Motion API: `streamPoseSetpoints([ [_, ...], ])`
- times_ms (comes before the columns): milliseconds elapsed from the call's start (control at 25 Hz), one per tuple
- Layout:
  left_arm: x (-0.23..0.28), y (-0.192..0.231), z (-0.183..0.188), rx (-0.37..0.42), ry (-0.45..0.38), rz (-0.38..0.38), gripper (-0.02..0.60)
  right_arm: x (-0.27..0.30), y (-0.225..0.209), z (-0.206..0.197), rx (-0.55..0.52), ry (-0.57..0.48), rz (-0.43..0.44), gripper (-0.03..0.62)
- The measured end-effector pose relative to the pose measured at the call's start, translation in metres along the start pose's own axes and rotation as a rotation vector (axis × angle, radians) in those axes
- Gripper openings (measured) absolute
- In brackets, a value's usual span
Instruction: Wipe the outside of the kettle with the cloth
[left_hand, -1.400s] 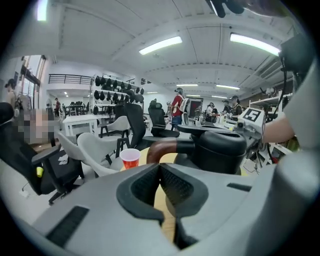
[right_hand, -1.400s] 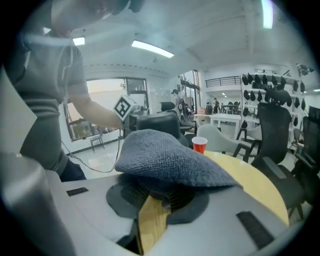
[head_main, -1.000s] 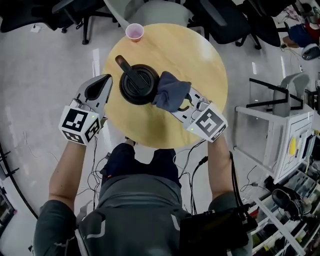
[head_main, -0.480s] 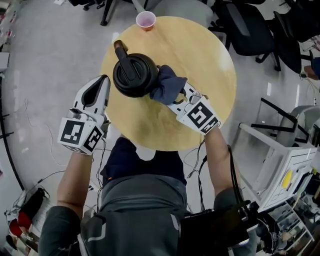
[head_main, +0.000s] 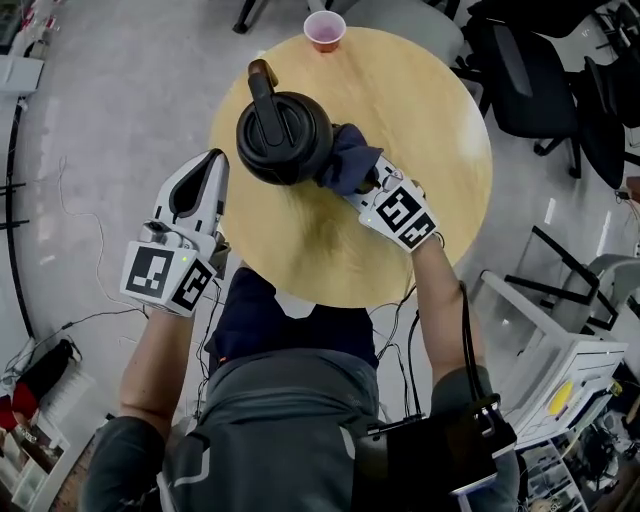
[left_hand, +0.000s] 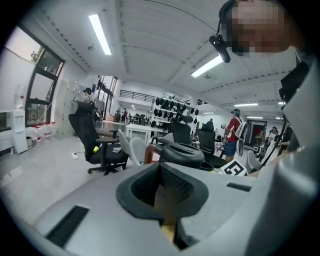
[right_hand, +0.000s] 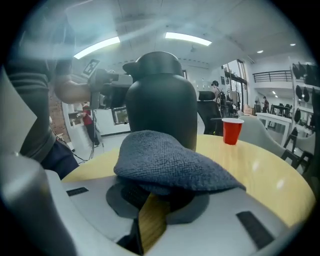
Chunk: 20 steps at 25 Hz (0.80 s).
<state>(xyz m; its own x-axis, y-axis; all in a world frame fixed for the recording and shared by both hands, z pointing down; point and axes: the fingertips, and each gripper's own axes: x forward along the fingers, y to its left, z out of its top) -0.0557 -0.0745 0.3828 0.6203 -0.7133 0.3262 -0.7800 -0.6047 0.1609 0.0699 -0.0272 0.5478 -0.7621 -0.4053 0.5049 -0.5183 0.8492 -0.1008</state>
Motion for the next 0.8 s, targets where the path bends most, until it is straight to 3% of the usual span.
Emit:
streamPoseSetpoints([
  [280,-0.013,-0.003,0.003,-0.004,0.001,0.036,0.009,-0.005,0.001,0.001,-0.016,0.043,0.031,0.094],
  [520,-0.032,-0.016,0.029,-0.006,-0.012,0.077,0.009,-0.052,0.004,0.077,-0.076,-0.082,0.04,0.094],
  [800,-0.047,-0.023,0.045,-0.04,-0.018,0.1,0.009,-0.072,0.006,0.148,-0.162,-0.159,0.134,0.097],
])
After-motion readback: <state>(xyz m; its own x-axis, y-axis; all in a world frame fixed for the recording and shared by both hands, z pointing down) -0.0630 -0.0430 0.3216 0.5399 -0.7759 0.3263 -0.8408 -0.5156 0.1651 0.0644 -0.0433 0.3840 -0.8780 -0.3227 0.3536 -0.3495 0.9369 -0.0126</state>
